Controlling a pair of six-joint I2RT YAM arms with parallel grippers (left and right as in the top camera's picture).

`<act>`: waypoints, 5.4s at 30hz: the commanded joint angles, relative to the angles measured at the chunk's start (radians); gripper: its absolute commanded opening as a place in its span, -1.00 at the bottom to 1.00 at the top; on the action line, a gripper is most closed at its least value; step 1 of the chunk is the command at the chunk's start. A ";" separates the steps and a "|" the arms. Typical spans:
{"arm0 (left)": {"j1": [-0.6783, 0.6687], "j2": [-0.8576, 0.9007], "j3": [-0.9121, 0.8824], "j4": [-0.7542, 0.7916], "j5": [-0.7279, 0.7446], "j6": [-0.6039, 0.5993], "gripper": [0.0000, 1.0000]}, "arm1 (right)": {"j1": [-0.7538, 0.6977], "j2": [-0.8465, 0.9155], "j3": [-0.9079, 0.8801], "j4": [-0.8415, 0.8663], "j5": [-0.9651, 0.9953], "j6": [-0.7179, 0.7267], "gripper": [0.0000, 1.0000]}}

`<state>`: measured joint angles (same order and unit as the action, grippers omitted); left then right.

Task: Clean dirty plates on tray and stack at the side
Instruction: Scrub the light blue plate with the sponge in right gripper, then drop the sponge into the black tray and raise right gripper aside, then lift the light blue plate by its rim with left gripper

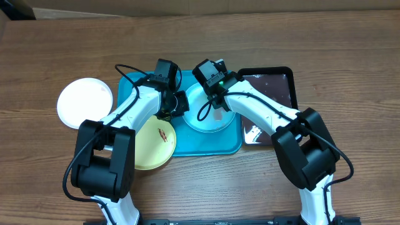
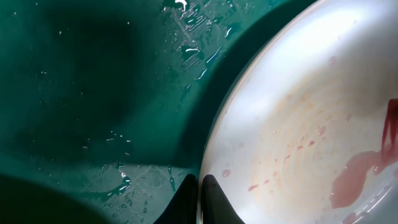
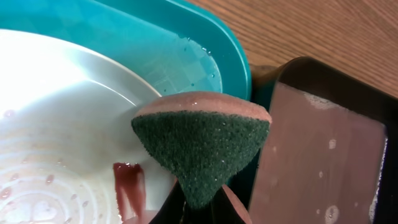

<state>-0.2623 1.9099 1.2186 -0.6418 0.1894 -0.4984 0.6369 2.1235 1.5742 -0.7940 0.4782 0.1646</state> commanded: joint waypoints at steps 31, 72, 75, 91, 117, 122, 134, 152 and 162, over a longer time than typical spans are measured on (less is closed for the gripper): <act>-0.006 0.000 -0.014 0.013 -0.024 0.004 -0.90 | 0.008 0.147 -0.004 0.008 -0.755 0.050 -0.92; -0.007 0.000 -0.014 0.015 -0.024 0.004 -0.54 | -0.435 -0.090 0.074 -0.370 -0.455 -0.086 -0.93; -0.007 0.000 -0.014 0.015 -0.024 0.004 -0.53 | -0.435 -0.090 0.026 -0.311 -0.453 -0.086 -0.93; -0.017 0.000 -0.014 0.019 -0.053 0.000 -0.42 | -0.503 -0.090 0.148 -0.305 -0.454 -0.027 0.85; -0.053 0.000 -0.033 0.030 -0.124 -0.004 -0.40 | -0.701 -0.089 0.148 -0.311 -0.456 -0.004 1.00; -0.053 0.000 -0.039 0.037 -0.141 -0.004 -0.46 | -0.701 -0.089 0.148 -0.311 -0.456 -0.004 1.00; -0.033 -0.008 0.029 0.026 -0.148 0.036 -0.92 | -0.701 -0.089 0.148 -0.311 -0.456 -0.004 1.00; -0.019 -0.014 0.348 -0.146 -0.056 0.170 -0.92 | -0.701 -0.089 0.148 -0.311 -0.456 -0.004 1.00; -0.102 -0.014 0.413 -0.141 -0.061 0.200 -0.92 | -0.701 -0.089 0.148 -0.311 -0.456 -0.004 1.00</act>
<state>-0.3305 1.9087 1.5894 -0.7860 0.1200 -0.3367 -0.0631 2.0487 1.7130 -1.1099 0.0154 0.1570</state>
